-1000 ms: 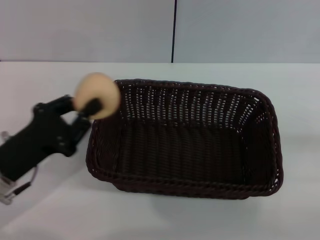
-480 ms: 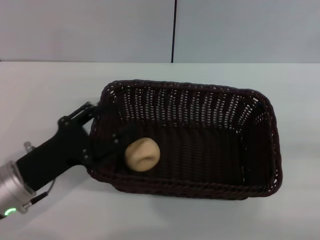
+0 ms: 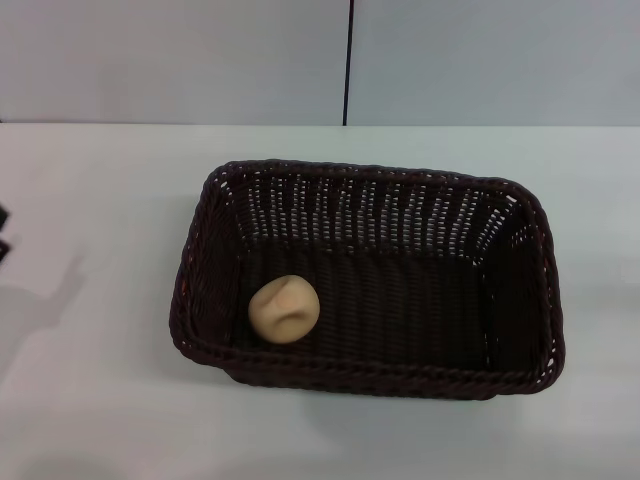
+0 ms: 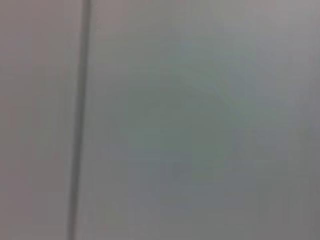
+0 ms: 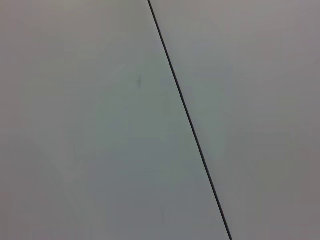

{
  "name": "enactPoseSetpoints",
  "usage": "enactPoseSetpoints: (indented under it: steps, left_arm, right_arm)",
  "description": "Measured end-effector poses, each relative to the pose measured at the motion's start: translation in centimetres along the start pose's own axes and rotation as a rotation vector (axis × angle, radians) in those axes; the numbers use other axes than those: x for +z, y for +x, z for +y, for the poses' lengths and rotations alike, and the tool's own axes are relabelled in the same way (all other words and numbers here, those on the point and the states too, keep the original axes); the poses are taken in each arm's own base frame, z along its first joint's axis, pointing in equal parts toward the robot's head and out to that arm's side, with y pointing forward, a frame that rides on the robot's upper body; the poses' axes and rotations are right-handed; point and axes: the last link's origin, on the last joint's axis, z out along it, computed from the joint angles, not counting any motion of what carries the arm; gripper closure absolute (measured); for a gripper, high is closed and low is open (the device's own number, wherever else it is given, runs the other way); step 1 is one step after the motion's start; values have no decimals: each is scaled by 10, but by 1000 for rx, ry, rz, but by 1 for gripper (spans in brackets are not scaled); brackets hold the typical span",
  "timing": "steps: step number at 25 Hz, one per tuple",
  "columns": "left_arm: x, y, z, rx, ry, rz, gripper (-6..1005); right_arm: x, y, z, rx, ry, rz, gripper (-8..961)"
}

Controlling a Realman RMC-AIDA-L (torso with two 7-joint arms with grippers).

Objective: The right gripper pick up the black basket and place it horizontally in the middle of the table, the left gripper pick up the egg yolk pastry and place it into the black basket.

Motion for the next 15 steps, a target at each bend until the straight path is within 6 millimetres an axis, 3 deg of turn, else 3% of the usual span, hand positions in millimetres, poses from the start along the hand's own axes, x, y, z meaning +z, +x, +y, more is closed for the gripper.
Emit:
enactPoseSetpoints:
  steps: [4, 15]
  left_arm:
    - [-15, 0, -7, -6, 89, 1, 143]
    - [-8, -14, -7, -64, 165, -48, 143]
  right_arm:
    - [10, 8, 9, -21, -2, -7, 317]
    - [28, 18, 14, -74, 2, 14, 316]
